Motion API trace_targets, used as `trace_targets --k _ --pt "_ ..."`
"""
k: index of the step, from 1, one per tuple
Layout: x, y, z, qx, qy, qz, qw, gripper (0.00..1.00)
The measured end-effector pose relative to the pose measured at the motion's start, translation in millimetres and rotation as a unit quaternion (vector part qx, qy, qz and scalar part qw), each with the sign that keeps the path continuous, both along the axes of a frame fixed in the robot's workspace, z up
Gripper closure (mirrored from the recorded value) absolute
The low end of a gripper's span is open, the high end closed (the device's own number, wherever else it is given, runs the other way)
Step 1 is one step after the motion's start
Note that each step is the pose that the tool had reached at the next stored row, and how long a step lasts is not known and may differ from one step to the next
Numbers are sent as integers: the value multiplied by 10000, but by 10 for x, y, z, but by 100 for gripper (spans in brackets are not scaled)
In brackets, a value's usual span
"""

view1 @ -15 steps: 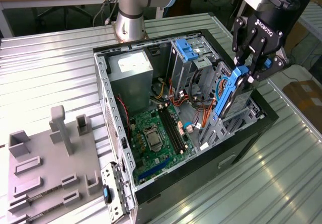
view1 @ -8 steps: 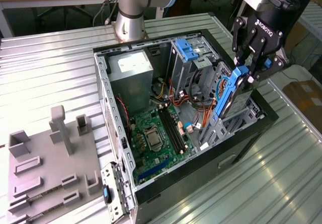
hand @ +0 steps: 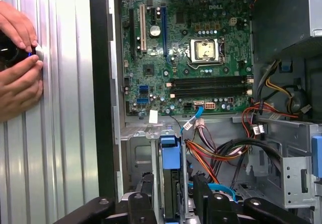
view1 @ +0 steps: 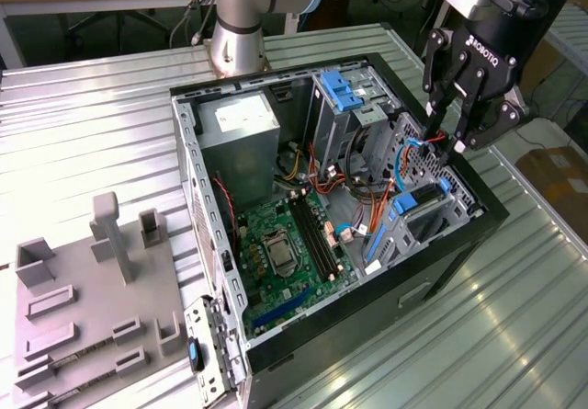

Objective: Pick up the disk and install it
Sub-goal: 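Insert the disk into the insertion slot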

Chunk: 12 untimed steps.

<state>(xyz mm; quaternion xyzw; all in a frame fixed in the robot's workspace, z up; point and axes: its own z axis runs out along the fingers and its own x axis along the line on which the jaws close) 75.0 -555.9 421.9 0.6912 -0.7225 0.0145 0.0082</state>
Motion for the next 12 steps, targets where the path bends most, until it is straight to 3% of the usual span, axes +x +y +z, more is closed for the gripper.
trace_targets --k 8,10,12 --pt "0 0 -1 0 0 -3 10000 56" --pt "0 4 54 -1 0 -3 10000 56" --pt "0 6 56 0 0 -3 10000 56"
